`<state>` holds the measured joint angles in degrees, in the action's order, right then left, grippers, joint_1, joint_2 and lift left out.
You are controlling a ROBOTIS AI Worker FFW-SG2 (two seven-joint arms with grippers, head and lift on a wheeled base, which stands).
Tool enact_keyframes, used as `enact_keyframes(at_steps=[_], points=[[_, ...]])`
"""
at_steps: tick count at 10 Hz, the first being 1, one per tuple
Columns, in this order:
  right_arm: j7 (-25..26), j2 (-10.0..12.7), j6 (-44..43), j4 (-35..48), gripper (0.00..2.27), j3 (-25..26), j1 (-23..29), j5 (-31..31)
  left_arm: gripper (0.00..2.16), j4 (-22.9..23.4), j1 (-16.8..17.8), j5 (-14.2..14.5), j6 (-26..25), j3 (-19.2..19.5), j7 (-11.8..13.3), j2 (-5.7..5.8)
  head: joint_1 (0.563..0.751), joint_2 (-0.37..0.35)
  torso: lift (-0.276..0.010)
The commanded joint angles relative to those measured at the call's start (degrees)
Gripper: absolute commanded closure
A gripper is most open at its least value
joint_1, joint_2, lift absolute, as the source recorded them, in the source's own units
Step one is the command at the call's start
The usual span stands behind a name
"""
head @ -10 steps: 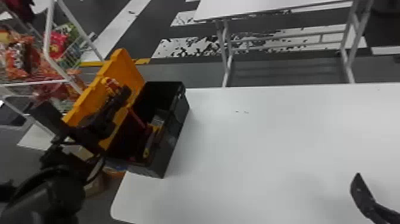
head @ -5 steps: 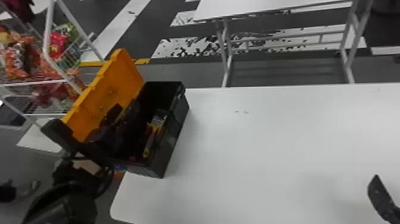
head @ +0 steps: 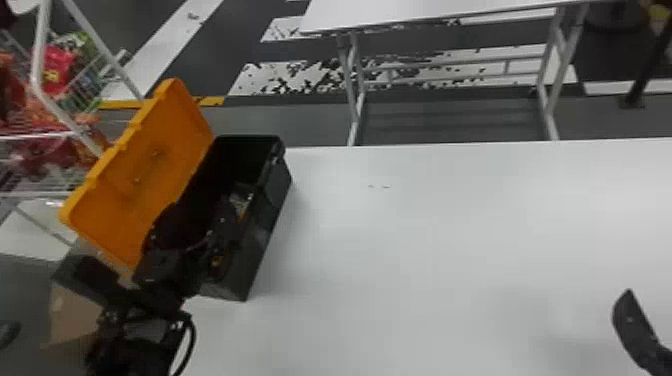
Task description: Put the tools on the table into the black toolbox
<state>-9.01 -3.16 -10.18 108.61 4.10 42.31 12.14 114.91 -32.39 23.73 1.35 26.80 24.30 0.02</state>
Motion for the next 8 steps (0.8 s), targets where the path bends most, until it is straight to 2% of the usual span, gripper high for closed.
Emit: enact_keyframes(at_steps=[1, 3, 4, 5, 6, 7, 8], points=[[-0.75, 0.0, -2.69, -0.33, 0.08, -0.05, 0.85, 0.07, 0.03, -0.74, -3.38, -2.2, 5.72, -4.74, -1.88, -0.11, 0.695, 0.231, -0.075], [-1.54, 0.0, -5.15, -0.94, 0.08, -0.67, 1.73, 0.07, 0.03, -3.03, -7.07, -3.87, 15.21, -9.92, -5.05, -0.02, 0.695, 0.187, -0.075], [-1.54, 0.0, -7.61, -1.82, 0.08, -1.2, 1.99, -0.1, 0.04, -4.88, -8.3, -7.21, 22.42, -12.56, -8.12, 0.06, 0.695, 0.176, -0.075], [-1.54, 0.0, -9.9, -2.88, 0.08, -1.72, 2.34, -0.45, 0.04, -6.11, -9.62, -8.09, 26.64, -14.4, -9.97, 0.33, 0.695, 0.172, -0.075], [-1.54, 0.0, -12.71, -3.93, 0.08, -2.34, 2.87, -0.72, 0.04, -7.78, -10.77, -10.81, 32.09, -16.6, -12.78, 0.59, 0.695, 0.164, -0.075], [-1.54, 0.0, -15.87, -4.9, 0.08, -2.78, 3.31, -0.8, 0.04, -9.71, -11.56, -11.96, 36.31, -19.15, -15.95, 1.12, 0.695, 0.156, -0.075], [-1.36, 0.09, -21.15, -6.39, 0.08, -3.57, 3.75, -1.33, 0.04, -11.64, -11.91, -13.54, 38.94, -20.73, -17.44, 1.38, 0.695, 0.147, -0.075]])
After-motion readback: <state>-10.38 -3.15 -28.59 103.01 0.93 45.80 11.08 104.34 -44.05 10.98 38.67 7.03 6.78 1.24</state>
